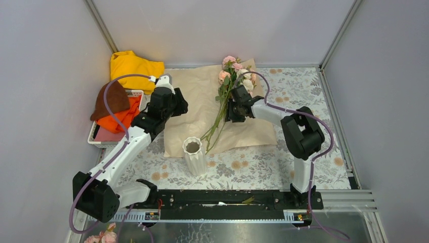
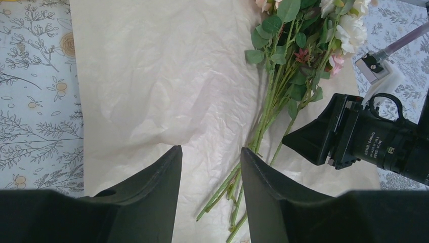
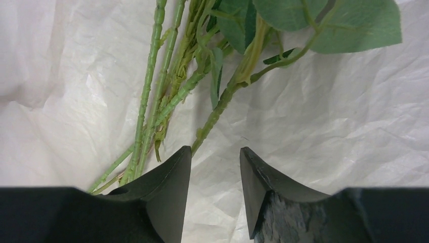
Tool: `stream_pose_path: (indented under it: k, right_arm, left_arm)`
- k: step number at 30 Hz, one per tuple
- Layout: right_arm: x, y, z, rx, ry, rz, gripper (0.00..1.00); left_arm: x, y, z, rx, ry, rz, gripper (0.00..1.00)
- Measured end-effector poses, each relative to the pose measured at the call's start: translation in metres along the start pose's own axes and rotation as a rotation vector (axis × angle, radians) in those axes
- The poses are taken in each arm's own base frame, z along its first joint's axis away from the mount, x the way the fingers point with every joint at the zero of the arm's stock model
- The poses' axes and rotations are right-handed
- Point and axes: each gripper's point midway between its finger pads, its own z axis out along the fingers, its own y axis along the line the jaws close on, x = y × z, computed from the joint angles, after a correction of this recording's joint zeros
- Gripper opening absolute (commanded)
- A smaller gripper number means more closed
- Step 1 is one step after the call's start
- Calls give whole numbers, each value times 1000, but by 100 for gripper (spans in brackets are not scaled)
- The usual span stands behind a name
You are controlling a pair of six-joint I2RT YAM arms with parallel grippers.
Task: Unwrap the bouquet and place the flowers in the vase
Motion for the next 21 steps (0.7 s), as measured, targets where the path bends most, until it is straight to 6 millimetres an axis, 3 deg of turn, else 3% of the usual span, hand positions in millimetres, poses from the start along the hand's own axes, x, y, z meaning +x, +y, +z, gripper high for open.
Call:
stream_pose_path:
  k: [5, 14, 18, 21]
  right_arm:
    - [2, 3, 3, -14, 8, 7, 47]
    - [6, 8, 17, -38, 43, 19, 21]
    - [5, 8, 16, -42, 32, 27, 0]
    - [6, 7, 9, -40, 23, 24, 0]
  left_arm:
    - [3, 2, -2, -1, 3, 0, 54]
    - [4, -3, -4, 18, 9, -13, 54]
    - [6, -10, -6, 39, 15, -12, 54]
    - [5, -16, -11, 62, 8, -12, 55]
